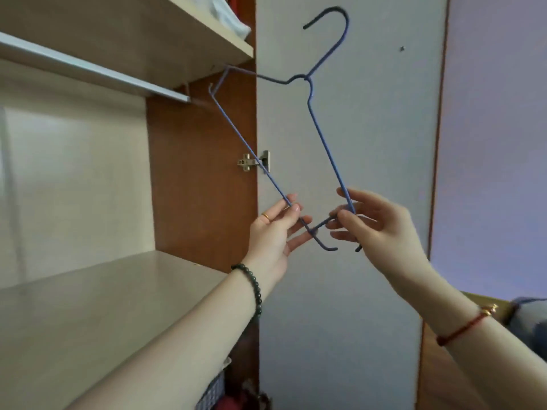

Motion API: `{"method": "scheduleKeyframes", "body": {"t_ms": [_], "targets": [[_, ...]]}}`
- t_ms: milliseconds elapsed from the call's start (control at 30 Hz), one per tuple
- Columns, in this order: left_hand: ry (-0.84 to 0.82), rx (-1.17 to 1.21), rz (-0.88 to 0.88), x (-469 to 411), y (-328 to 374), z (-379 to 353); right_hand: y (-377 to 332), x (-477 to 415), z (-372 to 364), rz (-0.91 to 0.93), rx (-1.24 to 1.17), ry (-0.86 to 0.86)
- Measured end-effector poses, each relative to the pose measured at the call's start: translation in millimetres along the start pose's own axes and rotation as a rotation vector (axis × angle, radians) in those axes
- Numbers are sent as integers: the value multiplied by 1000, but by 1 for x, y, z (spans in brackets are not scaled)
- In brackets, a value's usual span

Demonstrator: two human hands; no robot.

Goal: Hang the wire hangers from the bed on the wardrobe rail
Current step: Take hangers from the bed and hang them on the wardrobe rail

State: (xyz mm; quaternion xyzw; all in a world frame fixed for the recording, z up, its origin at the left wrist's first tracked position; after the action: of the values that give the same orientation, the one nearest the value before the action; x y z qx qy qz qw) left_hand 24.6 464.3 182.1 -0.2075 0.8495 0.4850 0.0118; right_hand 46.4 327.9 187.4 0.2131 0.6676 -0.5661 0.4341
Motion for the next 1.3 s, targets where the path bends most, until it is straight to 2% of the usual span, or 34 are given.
{"method": "scheduleKeyframes", "body": {"t_ms": [300,500,667,900,1100,1300], "targets": [[244,24,-123,17,106,120,-7,-35,-171,62,-154,-160],[386,-4,-212,38,172,193,-27,-55,-271,121,-153,-301],[467,-35,-282,52,228,232,-55,-69,-342,175,-181,-345],[518,-87,-345,55,292,265,-88,-92,-406,157,-287,-357],[595,9,-378,58,325,274,-111,-106,-447,136,-301,-415],[620,127,-452,62,337,289,-117,-107,-459,-6,-393,-608]]}}
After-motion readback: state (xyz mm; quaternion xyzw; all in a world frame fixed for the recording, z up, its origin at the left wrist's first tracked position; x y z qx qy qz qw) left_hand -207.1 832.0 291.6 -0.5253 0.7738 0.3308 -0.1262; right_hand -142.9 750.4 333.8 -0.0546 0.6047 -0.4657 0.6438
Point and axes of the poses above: each hand's wrist, its own x-axis away from the middle knuckle, its own z-axis out of the back of the hand, y = z × x, the point moved 1 cm from there along -x, towards the middle knuckle, and after that the axes turned 10 degrees about z, right-handed, at the moved point
